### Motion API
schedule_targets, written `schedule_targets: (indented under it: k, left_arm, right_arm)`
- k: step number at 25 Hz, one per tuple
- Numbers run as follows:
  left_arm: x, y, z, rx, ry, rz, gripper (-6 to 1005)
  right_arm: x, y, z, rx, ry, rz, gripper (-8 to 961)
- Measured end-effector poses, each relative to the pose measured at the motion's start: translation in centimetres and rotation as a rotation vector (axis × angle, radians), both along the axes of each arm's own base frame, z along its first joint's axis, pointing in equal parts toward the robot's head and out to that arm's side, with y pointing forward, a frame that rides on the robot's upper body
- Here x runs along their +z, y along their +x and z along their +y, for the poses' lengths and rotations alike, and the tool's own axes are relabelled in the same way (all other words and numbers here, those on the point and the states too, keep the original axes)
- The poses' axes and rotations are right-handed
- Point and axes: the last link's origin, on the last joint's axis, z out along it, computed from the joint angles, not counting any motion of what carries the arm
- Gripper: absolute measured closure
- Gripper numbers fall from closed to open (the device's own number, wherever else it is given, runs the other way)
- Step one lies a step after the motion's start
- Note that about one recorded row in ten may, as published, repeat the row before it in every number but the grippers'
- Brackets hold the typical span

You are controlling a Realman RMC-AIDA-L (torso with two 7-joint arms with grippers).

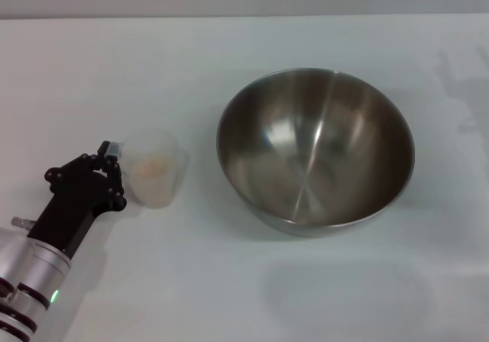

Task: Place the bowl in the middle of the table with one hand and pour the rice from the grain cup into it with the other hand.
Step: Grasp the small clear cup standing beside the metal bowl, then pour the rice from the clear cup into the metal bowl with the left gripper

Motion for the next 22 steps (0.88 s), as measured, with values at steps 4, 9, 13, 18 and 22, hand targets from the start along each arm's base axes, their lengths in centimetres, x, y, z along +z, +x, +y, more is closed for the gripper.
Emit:
schedule_targets:
  k: [4, 9, 13, 18, 22]
  left_arm:
    - [0.0, 0.1, 0.0, 0.001, 0.001, -0.009, 862]
    - [0.0, 0.3, 0.1, -0.001, 0.004, -0.012, 957]
    - [1.0, 2.0, 1.8, -0.075, 0.089, -0.001, 966]
    - [1.7, 4.8, 3.8, -0.227, 0.192, 0.132, 966]
    - [1.7, 8.0, 5.4, -0.416, 0.316, 0.397, 966]
  right_arm:
    - [0.0, 0.1, 0.0, -0.001, 0.002, 0.000, 244]
    - [0.1, 0.1, -0.1, -0.004, 0.005, 0.002, 244]
    - [0.1, 0.2, -0.2, -0.004, 0.006, 0.003, 244]
    - [0.0, 0.1, -0.2, 0.000, 0.005, 0.003, 244]
    - [0.0, -0.1, -0.1, 0.006, 0.006, 0.003, 244]
